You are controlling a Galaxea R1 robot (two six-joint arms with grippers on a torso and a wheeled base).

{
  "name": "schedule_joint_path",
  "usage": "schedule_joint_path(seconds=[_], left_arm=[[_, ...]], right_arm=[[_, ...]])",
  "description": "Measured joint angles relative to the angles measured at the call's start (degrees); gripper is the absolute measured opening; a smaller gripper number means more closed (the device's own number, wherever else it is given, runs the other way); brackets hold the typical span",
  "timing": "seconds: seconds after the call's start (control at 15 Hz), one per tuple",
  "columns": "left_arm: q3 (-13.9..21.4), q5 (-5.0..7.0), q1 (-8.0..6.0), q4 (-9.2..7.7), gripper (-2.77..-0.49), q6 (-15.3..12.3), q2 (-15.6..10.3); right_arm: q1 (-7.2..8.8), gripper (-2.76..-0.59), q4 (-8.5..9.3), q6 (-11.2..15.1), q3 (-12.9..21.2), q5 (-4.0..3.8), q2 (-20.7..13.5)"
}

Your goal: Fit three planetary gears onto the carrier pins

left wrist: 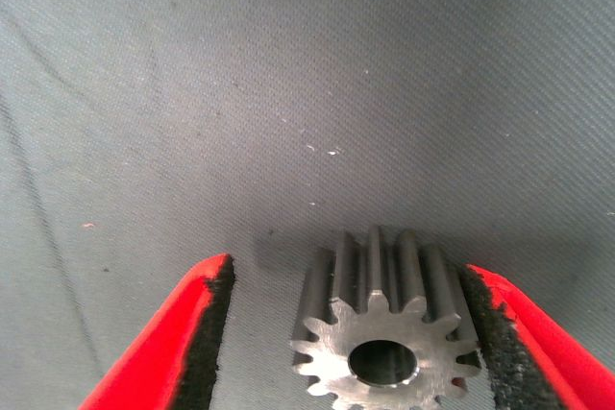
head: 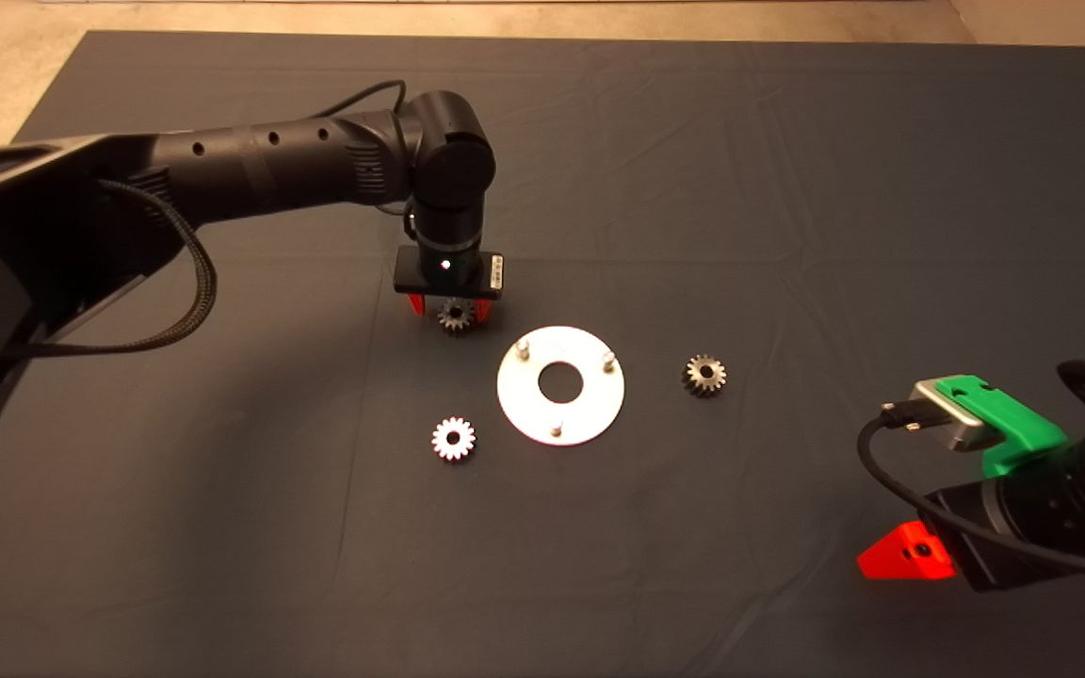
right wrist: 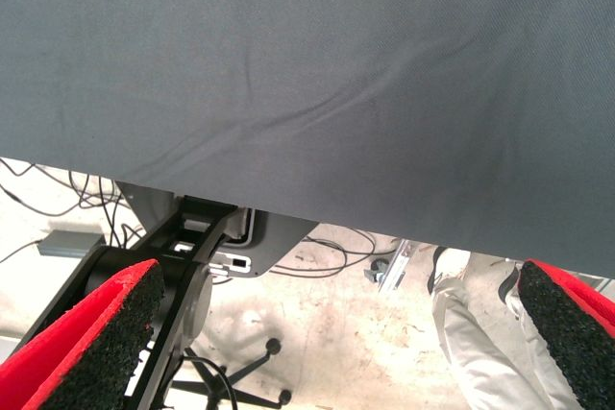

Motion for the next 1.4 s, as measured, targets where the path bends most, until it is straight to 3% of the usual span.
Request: schedule_joint_path(seconds=[0.33, 0.67, 1.4], left_arm=[[-0.09, -0.99, 0.0, -1.16, -1.9, -0.01, -0.17], [-0.37, -1.37, -0.02, -2.6, -1.9, -0.22, -0.3], [-1.68, -1.95, -0.2, -5.85, -1.9, -5.85, -0.45]], right_arm=[[0.0, -0.6, 0.0, 0.0, 0.0, 0.01, 0.0], [0.0, -0.6, 0.0, 0.0, 0.0, 0.0, 0.0], [0.0, -0.6, 0.0, 0.0, 0.0, 0.0, 0.0]])
